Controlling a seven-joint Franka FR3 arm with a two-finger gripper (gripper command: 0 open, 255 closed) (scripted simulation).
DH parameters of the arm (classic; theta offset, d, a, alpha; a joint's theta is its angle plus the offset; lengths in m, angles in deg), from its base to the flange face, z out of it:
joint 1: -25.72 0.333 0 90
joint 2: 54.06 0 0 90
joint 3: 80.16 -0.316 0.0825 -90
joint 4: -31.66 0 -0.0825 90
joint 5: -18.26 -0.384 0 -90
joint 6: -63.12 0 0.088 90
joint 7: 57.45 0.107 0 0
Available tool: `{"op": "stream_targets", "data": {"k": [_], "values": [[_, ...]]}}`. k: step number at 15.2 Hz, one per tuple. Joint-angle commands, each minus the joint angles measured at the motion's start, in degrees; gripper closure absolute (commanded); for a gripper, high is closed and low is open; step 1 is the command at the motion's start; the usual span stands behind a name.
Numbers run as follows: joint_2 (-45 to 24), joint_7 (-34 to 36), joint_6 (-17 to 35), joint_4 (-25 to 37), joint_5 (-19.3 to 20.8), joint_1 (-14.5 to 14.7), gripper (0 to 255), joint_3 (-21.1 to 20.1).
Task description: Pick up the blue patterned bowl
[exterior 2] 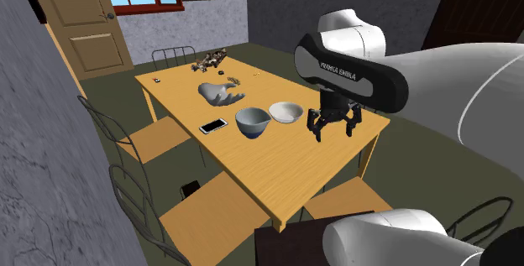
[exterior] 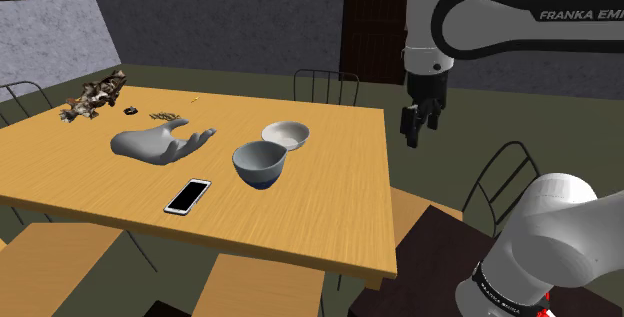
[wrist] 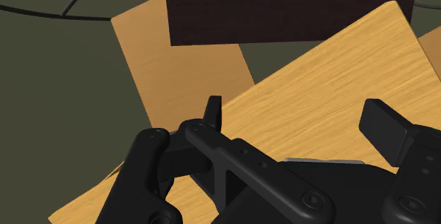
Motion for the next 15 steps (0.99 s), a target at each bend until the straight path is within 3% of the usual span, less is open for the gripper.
{"op": "stream_targets", "data": {"k": [1, 8, 15], "values": [[0.0, 0.0, 0.0, 0.0, 0.0, 0.0, 0, 0.0], [-14.0, 4.9, 8.3, 5.8, -1.9, 1.2, 0, -4.9], [-28.8, 10.0, 13.8, 15.1, -1.2, 1.8, 0, -9.3]]}}
